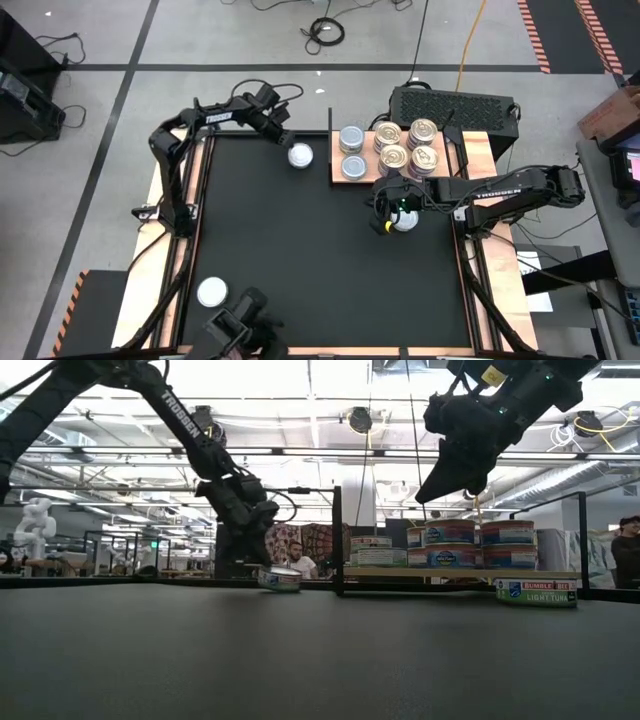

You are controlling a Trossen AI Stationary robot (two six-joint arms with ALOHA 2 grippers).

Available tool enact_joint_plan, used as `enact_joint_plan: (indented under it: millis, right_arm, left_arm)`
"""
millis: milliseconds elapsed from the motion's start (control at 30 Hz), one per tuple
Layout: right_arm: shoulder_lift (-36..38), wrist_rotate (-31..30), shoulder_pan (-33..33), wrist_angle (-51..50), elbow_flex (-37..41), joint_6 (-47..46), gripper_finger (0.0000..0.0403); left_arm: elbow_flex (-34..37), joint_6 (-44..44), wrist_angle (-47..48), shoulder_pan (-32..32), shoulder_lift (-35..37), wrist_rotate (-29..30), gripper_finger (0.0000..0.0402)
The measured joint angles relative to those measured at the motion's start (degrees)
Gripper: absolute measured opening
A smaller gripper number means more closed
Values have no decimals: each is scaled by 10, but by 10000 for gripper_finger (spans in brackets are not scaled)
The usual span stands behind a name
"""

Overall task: Stack canned seafood by type on shelf
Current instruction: Stack the green tuna can on top of the other green tuna can on the shelf

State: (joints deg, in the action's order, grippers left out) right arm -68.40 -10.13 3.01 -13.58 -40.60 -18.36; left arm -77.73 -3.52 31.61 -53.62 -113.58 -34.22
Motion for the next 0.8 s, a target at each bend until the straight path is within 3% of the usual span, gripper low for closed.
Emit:
enact_joint_plan:
  millis: [167, 567, 800]
  right_arm:
    - [0, 0, 0, 0, 0, 5, 0]
    - [0, 0, 0, 0, 0, 6, 0]
    - [0, 0, 0, 0, 0, 10, 0]
  left_arm:
    - [0, 15, 17, -6, 0, 36, 12]
    - [0, 43, 31, -5, 0, 29, 126]
    - [0, 44, 32, -6, 1, -33, 139]
